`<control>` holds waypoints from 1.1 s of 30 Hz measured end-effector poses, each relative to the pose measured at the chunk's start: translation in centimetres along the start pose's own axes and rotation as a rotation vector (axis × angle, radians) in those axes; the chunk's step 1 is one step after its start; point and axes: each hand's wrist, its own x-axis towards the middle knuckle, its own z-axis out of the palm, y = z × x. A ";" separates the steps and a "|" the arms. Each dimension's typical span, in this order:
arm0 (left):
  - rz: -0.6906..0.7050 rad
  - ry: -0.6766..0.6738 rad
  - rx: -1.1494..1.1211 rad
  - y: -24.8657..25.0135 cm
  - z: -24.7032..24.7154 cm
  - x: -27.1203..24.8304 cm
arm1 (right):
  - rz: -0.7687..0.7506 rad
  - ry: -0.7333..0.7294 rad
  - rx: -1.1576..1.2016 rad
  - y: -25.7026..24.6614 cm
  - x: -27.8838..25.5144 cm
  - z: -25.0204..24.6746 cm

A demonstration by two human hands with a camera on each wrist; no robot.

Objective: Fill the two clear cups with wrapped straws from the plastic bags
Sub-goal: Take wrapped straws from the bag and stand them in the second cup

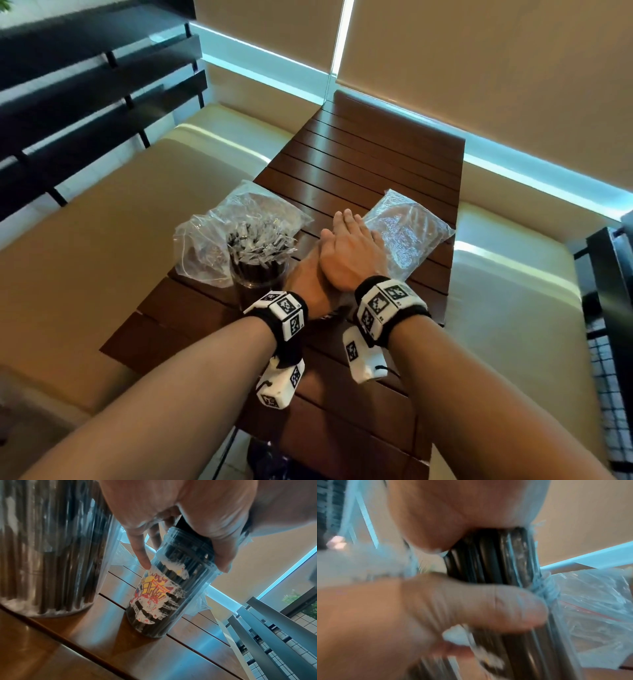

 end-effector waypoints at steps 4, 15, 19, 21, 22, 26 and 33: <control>-0.025 0.003 -0.032 0.3 -0.3 -0.3 | 0.166 0.076 0.237 2.1 0.8 -1.3; -0.057 -0.003 -0.024 0.9 -0.3 -0.5 | 0.212 0.004 0.213 2.1 0.2 -0.4; -0.141 -0.013 0.039 2.2 0.1 -0.6 | 0.219 0.079 0.217 2.6 -0.7 -0.3; -0.231 -0.063 0.129 3.8 -0.3 -1.0 | 0.245 0.070 0.239 2.9 -0.6 -0.5; -0.217 -0.101 0.231 4.7 -0.9 -1.4 | 0.253 0.058 0.235 3.0 -0.6 -0.7; 0.084 -0.030 0.613 7.7 -5.4 -4.6 | 0.259 0.049 0.195 3.3 -0.8 -1.2; -0.115 0.173 0.745 4.1 -13.0 -4.3 | 0.361 0.085 0.282 2.3 -1.1 -0.9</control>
